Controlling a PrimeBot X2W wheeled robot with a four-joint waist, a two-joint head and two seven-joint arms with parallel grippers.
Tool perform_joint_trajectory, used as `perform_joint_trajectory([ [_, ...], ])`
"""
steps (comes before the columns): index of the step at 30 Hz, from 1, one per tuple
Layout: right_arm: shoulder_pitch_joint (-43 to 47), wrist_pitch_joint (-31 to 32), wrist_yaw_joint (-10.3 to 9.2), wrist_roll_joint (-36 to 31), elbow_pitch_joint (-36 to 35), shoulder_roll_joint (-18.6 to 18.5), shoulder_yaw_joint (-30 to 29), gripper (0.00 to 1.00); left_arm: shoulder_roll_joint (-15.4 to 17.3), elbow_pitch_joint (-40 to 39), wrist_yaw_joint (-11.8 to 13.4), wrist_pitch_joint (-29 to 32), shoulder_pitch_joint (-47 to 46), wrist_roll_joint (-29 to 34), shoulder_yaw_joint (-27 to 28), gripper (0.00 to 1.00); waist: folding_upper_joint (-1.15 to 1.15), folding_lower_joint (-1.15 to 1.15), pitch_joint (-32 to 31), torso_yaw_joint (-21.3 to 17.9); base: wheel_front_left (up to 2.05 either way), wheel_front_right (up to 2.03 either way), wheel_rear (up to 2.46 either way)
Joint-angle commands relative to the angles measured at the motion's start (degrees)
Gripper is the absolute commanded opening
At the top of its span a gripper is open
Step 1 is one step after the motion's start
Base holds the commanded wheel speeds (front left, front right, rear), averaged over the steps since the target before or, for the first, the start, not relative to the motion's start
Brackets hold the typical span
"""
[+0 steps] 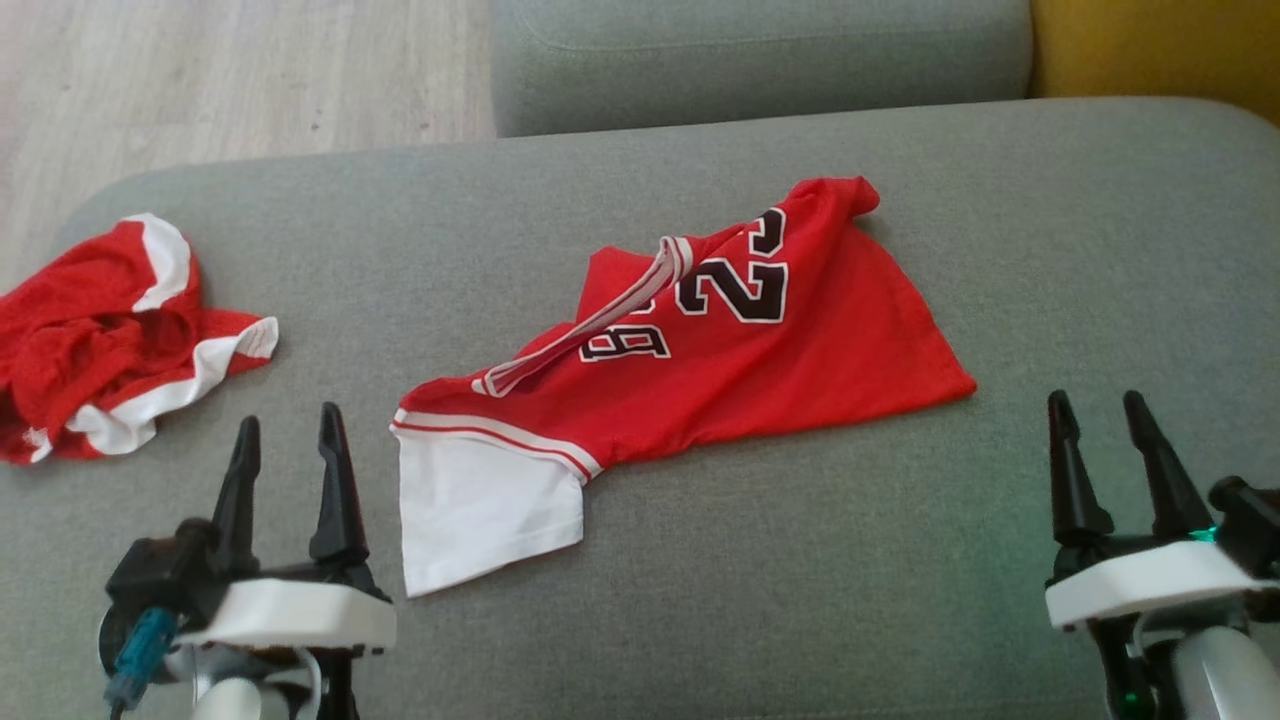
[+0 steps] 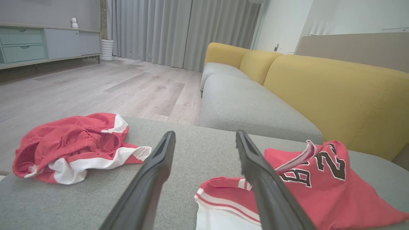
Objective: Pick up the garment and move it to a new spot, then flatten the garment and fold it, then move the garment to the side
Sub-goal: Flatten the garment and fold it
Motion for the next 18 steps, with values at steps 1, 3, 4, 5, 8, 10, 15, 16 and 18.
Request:
perform_joint_trajectory([
  [1,-1.2,0.1,-0.04,-0.7,-2.4,-0.8,0.4,1.00,0.0,-2.3,-0.4,-0.7,-1.4,0.6,2.3,1.00,0.00,0.00,-0.3,0.2,0.00,0.00,0.00],
  [3,-1.2,0.6,-0.04,-1.2,-3.0,-0.8,-0.3,1.00,-0.1,-2.4,-0.8,-0.7,-1.1,0.9,2.5,1.00,0.00,0.00,-0.7,0.4,0.00,0.00,0.00],
  [4,-1.2,0.8,-0.04,-1.4,-3.3,-0.8,-0.4,1.00,-0.2,-2.4,-0.9,-0.7,-0.9,1.1,2.5,1.00,0.00,0.00,-0.8,0.4,0.00,0.00,0.00],
  [5,-1.2,0.9,-0.04,-1.6,-3.5,-0.7,-0.6,1.00,-0.2,-2.3,-1.0,-0.7,-0.8,1.2,2.6,1.00,0.00,0.00,-1.0,0.5,0.00,0.00,0.00],
  [8,-1.1,1.3,-0.04,-2.3,-4.3,-0.6,-0.7,1.00,-0.3,-2.0,-1.3,-0.7,-0.2,1.6,2.8,1.00,0.00,0.00,-1.3,0.6,0.00,0.00,0.00],
  [10,-1.1,1.5,-0.04,-2.5,-4.7,-0.5,-0.8,1.00,-0.4,-1.7,-1.5,-0.7,-0.1,1.7,2.8,1.00,0.00,0.00,-1.4,0.6,0.00,0.00,0.00],
  [15,-0.9,2.2,-0.04,-3.0,-5.4,-0.2,-1.1,1.00,-0.5,-1.5,-1.8,-0.7,-0.1,2.0,2.9,1.00,0.00,0.00,-1.3,0.7,0.00,0.00,0.00],
  [16,-0.9,2.4,-0.04,-3.1,-5.5,-0.2,-1.2,1.00,-0.5,-1.4,-1.9,-0.7,-0.1,2.1,2.8,1.00,0.00,0.00,-1.3,0.8,0.00,0.00,0.00],
  [18,-0.8,2.7,-0.04,-3.2,-5.5,-0.1,-1.2,1.00,-0.5,-0.8,-2.0,-0.7,0.1,2.1,2.5,1.00,0.00,0.00,-1.2,0.8,0.00,0.00,0.00],
])
